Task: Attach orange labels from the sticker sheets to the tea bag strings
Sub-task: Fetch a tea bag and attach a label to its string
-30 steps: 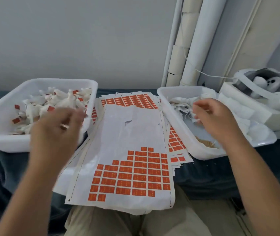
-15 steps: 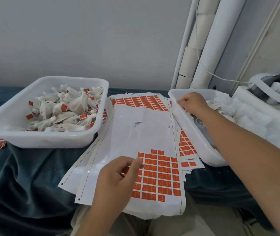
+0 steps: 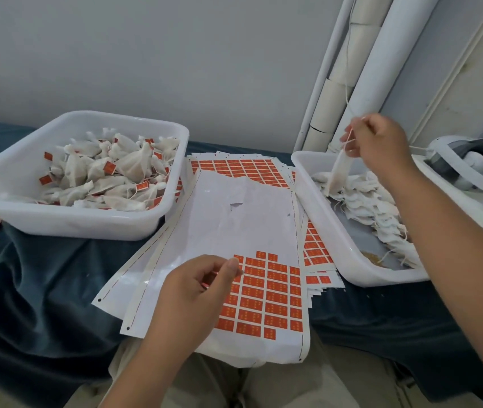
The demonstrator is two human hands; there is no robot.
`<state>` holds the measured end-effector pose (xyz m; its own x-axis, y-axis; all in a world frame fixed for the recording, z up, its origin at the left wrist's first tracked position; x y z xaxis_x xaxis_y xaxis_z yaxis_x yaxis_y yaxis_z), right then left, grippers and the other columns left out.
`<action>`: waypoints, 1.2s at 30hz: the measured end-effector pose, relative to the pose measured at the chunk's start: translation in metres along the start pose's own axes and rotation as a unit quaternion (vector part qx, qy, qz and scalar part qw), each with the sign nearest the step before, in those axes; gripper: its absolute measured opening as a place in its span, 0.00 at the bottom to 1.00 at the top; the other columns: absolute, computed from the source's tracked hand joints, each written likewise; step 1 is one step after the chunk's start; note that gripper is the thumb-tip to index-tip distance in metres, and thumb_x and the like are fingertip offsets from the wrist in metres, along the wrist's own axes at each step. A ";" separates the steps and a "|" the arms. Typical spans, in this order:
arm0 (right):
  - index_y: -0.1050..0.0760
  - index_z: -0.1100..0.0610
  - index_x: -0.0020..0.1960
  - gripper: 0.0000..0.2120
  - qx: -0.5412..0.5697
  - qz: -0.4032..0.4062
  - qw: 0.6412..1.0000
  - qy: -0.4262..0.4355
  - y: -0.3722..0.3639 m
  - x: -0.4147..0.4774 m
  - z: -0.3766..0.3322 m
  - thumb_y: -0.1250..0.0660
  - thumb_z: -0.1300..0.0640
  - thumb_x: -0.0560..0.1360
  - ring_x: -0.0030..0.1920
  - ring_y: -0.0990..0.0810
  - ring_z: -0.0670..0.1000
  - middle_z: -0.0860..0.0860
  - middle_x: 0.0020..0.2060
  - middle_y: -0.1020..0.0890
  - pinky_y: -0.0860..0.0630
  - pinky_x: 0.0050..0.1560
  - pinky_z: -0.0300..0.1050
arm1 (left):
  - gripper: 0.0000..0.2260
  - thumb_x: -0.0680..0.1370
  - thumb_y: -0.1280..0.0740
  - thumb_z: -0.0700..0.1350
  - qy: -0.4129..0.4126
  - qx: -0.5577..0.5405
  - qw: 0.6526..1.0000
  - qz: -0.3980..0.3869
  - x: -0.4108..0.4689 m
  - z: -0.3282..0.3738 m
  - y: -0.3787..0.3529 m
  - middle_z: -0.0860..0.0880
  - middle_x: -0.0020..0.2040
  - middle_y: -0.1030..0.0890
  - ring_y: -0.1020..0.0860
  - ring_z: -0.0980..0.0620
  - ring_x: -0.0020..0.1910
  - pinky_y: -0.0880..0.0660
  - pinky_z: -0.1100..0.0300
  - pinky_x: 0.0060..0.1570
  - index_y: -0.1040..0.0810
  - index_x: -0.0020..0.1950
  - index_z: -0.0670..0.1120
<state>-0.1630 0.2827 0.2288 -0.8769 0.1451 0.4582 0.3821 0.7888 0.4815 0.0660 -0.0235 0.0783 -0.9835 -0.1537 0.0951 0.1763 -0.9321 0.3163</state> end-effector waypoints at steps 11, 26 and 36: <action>0.16 0.44 0.49 0.11 0.034 -0.274 0.959 0.064 -0.012 -0.153 -0.089 0.36 0.47 0.85 0.47 0.13 0.47 0.46 0.45 0.13 0.15 0.51 0.46 | 0.30 0.72 0.42 0.78 -0.031 -0.007 0.999 -0.023 -0.024 0.025 -0.011 0.69 0.69 0.24 0.22 0.65 0.62 0.20 0.60 0.59 0.30 0.71 0.69; 0.19 0.45 0.48 0.16 0.145 -0.158 0.976 -0.044 -0.039 -0.261 -0.042 0.36 0.35 0.79 0.38 0.15 0.45 0.45 0.38 0.16 0.20 0.40 0.33 | 0.19 0.71 0.34 0.67 0.027 -0.085 0.989 -0.119 -0.035 0.024 -0.029 0.60 0.47 0.13 0.13 0.59 0.46 0.17 0.55 0.50 0.18 0.46 0.53; 0.20 0.47 0.45 0.15 0.197 -0.029 0.980 -0.029 -0.006 -0.258 -0.021 0.36 0.39 0.82 0.37 0.21 0.44 0.48 0.35 0.20 0.22 0.42 0.35 | 0.18 0.77 0.41 0.66 -0.073 0.005 0.992 -0.102 -0.041 0.032 -0.027 0.62 0.45 0.14 0.15 0.61 0.43 0.19 0.63 0.41 0.18 0.50 0.56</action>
<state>0.0677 0.2283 0.1234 -0.9130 0.1184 0.3903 0.1998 0.9641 0.1750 0.1031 0.0180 0.0957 -0.9827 0.0867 0.1635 -0.0240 -0.9358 0.3518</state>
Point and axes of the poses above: each hand's wrist, its own x-axis towards the middle knuckle, its own y-axis out of the back of the hand, z = x × y, the point moved 5 cm from there along x, towards the middle knuckle
